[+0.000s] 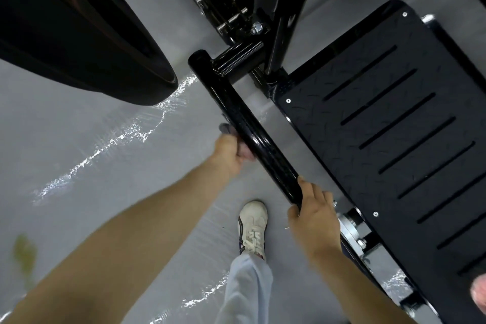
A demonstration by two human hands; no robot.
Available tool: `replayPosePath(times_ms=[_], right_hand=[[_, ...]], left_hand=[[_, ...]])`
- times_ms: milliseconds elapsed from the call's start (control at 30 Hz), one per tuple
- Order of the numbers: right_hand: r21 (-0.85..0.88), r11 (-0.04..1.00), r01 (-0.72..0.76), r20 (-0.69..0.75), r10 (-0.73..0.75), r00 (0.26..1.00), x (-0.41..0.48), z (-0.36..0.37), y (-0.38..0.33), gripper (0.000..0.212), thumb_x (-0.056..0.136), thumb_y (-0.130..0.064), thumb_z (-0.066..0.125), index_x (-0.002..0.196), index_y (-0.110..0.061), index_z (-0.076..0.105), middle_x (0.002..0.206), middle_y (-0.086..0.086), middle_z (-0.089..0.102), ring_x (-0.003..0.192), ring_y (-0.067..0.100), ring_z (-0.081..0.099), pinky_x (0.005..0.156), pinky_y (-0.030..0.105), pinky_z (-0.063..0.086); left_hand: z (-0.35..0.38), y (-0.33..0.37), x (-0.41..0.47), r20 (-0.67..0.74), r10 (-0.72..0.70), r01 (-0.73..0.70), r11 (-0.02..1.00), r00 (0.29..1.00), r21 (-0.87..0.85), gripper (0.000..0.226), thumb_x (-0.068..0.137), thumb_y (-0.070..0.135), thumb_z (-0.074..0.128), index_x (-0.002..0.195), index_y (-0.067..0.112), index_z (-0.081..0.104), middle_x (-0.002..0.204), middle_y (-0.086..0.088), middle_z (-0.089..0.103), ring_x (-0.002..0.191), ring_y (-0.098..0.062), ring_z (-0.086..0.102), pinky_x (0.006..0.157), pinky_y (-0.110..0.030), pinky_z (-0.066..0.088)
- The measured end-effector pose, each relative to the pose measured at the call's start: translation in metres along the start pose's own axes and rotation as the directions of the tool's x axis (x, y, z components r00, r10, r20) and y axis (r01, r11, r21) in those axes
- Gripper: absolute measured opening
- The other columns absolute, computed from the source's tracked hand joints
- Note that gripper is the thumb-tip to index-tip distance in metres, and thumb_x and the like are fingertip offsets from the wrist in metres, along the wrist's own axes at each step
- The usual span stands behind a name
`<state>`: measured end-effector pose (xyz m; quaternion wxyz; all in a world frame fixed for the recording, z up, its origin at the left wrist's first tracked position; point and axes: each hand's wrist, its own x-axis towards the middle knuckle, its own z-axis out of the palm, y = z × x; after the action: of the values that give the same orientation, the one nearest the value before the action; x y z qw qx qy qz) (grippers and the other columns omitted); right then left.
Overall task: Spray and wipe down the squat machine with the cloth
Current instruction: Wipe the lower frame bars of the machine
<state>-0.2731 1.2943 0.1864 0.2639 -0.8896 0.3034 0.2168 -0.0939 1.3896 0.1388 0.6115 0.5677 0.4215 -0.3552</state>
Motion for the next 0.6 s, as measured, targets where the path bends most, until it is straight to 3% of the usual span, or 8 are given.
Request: replayPosePath(times_ms=[33,67,133,233,300,400,500,600], right_hand=[[0.001,1.000,0.000,-0.019,0.000,1.000,0.000,0.001,-0.001,0.056,0.081,-0.006,0.058,0.136,-0.007,0.047,0.121,0.008,0.058,0.108,0.030,0.045,0.089,0.041,0.046],[0.005,1.000,-0.009,-0.042,0.009,0.999,0.000,0.004,-0.002,0.055,0.079,-0.005,0.060,0.133,-0.005,0.050,0.117,0.010,0.060,0.104,0.031,0.048,0.087,0.043,0.047],[0.008,0.999,-0.042,-0.092,0.043,0.995,-0.001,0.012,-0.007,0.055,0.072,-0.002,0.065,0.126,-0.003,0.056,0.110,0.013,0.064,0.094,0.035,0.052,0.083,0.047,0.048],[0.028,0.996,-0.085,-0.113,0.088,0.990,0.002,0.012,-0.014,0.053,0.072,-0.003,0.065,0.124,-0.002,0.057,0.109,0.014,0.064,0.095,0.037,0.052,0.085,0.049,0.047],[0.024,0.997,-0.077,-0.094,0.079,0.992,0.002,0.010,-0.011,0.052,0.075,-0.004,0.063,0.126,-0.003,0.056,0.111,0.013,0.064,0.098,0.035,0.052,0.087,0.049,0.047],[-0.011,1.000,-0.021,-0.124,0.019,0.992,0.002,0.011,-0.005,0.054,0.068,-0.001,0.067,0.122,-0.003,0.059,0.103,0.012,0.066,0.089,0.035,0.055,0.079,0.048,0.050],[-0.039,0.999,-0.021,-0.142,0.015,0.990,-0.001,0.015,-0.005,0.059,0.063,-0.002,0.070,0.122,-0.003,0.060,0.102,0.012,0.066,0.087,0.035,0.056,0.080,0.047,0.048],[-0.015,1.000,-0.021,-0.100,0.020,0.995,-0.002,0.013,-0.004,0.061,0.073,-0.007,0.065,0.133,-0.007,0.052,0.117,0.010,0.062,0.101,0.033,0.052,0.092,0.046,0.042]], left_hand=[[0.001,0.030,0.010,-0.041,0.056,-0.057,0.998,0.998,-0.019,0.036,0.103,0.019,0.025,0.072,0.015,0.042,0.041,-0.003,0.051,0.038,-0.038,0.053,0.060,-0.057,0.049],[0.000,0.058,0.023,-0.080,0.103,-0.106,0.993,0.991,-0.046,0.038,0.104,0.028,0.026,0.074,0.016,0.046,0.048,-0.001,0.053,0.038,-0.033,0.051,0.066,-0.053,0.052],[-0.004,0.099,0.040,-0.163,0.160,-0.178,0.978,0.974,-0.108,0.039,0.101,0.041,0.032,0.081,0.016,0.055,0.061,0.002,0.050,0.045,-0.015,0.046,0.055,-0.029,0.043],[-0.003,0.119,0.035,-0.193,0.164,-0.199,0.964,0.967,-0.176,0.041,0.099,0.047,0.035,0.076,0.019,0.053,0.062,0.002,0.046,0.052,-0.013,0.040,0.051,-0.024,0.031],[0.002,0.104,0.027,-0.202,0.167,-0.194,0.973,0.965,-0.123,0.036,0.101,0.041,0.034,0.094,0.017,0.060,0.064,0.000,0.047,0.052,-0.014,0.040,0.052,-0.023,0.033],[0.012,0.049,0.013,-0.175,0.007,-0.027,0.994,0.984,-0.107,0.032,0.102,0.029,0.034,0.082,0.014,0.054,0.065,-0.003,0.049,0.048,-0.017,0.046,0.047,-0.017,0.043],[0.024,-0.032,-0.017,-0.114,-0.157,0.151,0.986,0.981,-0.064,0.042,0.102,0.026,0.031,0.069,0.010,0.053,0.059,-0.008,0.055,0.051,-0.022,0.053,0.049,-0.026,0.047],[0.027,-0.110,-0.066,0.115,-0.345,0.363,0.909,0.931,-0.206,0.046,0.102,0.026,0.032,0.074,0.008,0.064,0.056,-0.006,0.065,0.053,-0.019,0.065,0.053,-0.023,0.053]])
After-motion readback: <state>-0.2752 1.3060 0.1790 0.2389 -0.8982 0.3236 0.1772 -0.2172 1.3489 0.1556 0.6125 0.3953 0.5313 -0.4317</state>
